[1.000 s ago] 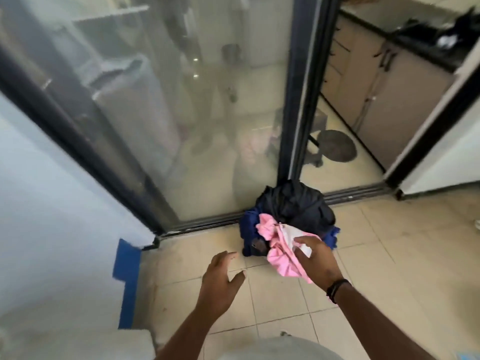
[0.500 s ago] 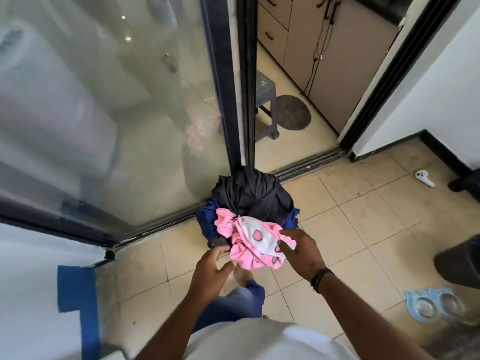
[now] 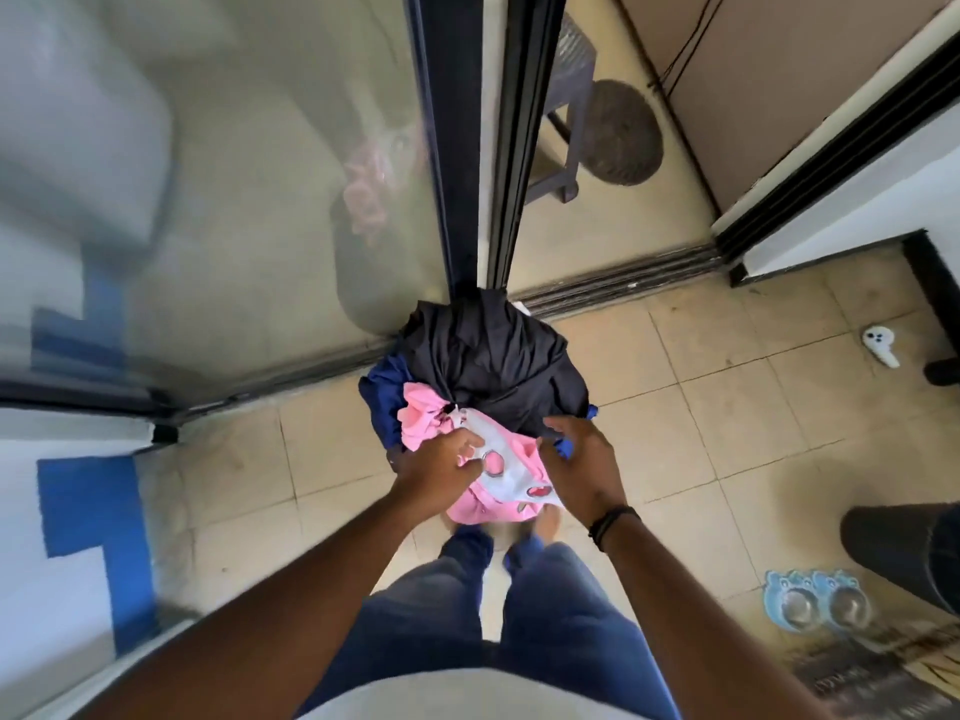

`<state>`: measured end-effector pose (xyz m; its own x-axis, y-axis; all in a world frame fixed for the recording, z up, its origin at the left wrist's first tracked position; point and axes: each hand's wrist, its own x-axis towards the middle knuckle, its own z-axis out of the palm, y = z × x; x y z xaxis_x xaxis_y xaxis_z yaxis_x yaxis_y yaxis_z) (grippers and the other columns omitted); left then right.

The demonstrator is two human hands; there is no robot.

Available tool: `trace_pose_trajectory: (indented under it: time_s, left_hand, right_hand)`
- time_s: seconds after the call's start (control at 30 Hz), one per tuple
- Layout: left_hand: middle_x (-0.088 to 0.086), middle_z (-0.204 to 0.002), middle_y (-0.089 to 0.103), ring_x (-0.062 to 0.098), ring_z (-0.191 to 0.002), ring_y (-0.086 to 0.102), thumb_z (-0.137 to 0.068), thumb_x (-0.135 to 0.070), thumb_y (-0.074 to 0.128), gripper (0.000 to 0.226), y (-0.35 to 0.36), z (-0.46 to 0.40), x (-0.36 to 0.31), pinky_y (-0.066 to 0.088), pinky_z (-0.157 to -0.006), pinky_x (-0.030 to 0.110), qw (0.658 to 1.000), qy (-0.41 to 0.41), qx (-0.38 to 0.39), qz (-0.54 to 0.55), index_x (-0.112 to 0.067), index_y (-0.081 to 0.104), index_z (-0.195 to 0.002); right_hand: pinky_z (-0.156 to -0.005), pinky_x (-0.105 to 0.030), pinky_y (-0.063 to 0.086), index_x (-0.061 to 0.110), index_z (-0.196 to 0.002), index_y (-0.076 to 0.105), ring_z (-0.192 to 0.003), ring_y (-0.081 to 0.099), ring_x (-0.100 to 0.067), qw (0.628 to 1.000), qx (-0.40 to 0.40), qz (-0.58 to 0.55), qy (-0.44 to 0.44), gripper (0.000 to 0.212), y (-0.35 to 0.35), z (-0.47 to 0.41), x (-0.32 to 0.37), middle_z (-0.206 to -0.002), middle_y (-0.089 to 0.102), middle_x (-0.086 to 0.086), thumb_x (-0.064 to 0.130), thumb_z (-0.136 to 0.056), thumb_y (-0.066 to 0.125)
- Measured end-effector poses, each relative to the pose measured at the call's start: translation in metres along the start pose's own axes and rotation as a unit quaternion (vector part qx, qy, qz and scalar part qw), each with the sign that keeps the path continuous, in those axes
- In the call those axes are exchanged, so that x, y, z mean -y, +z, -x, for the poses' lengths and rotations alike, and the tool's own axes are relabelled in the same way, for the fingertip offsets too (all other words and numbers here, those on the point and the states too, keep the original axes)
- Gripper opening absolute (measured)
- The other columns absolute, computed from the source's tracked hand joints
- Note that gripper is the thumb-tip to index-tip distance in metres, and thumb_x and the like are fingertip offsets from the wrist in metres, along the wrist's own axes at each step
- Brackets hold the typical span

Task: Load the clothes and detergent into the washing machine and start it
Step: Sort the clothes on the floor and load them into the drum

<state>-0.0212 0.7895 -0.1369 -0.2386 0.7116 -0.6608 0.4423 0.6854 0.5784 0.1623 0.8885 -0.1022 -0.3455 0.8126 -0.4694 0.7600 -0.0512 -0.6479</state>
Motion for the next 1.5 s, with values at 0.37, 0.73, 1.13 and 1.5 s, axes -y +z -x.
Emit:
trace_pose_trajectory:
  time_s: [0.37,0.73,1.13,1.5]
  left_hand:
    - [-0.004,-0.124,0.069,0.018,-0.107,0.065,-0.092,-0.028,0.064,0.027,0.068,-0.125,0.047,0.051,-0.098,0.037,0.994,-0.101,0.007,0.049,-0.021,0.067,-0.117]
    - [-0.006,-0.097,0.076,0.013,-0.094,0.070,-0.090,-0.019,0.062,0.011,0.123,-0.123,0.063,0.054,-0.090,0.033,0.968,-0.141,-0.041,0.203,-0.020,0.073,-0.093]
    - [-0.001,-0.132,0.060,0.017,-0.120,0.057,-0.082,-0.029,0.076,0.080,0.074,-0.169,0.060,0.046,-0.103,0.033,0.954,-0.151,-0.154,0.209,-0.025,0.035,-0.150]
    - [0.004,-0.062,0.044,0.017,-0.060,0.037,-0.078,-0.007,0.048,0.007,0.129,-0.096,-0.019,0.033,-0.055,0.039,0.877,-0.064,-0.194,0.435,-0.010,0.045,-0.073]
  right_hand:
    - [-0.088,-0.021,0.038,0.010,-0.141,0.041,-0.105,0.056,-0.030,0.992,-0.067,-0.074,0.073,0.060,0.099,-0.141,-0.062,-0.135,0.043,-0.015,0.022,-0.089,0.068]
    - [-0.067,-0.024,0.034,0.011,-0.119,0.062,-0.090,0.062,-0.033,0.995,-0.072,-0.055,0.032,0.032,0.109,-0.168,-0.061,-0.102,0.071,-0.014,0.009,-0.090,0.048]
    - [-0.081,-0.036,0.054,0.018,-0.081,0.069,-0.085,0.066,-0.024,0.877,0.448,0.168,-0.050,0.020,0.121,-0.118,-0.091,-0.086,0.073,-0.002,0.020,-0.080,0.050]
    - [-0.101,-0.041,0.047,0.020,-0.145,0.032,-0.117,0.054,-0.030,0.982,0.165,0.080,-0.051,0.082,0.112,-0.202,-0.010,-0.129,0.054,-0.014,0.043,-0.077,0.071]
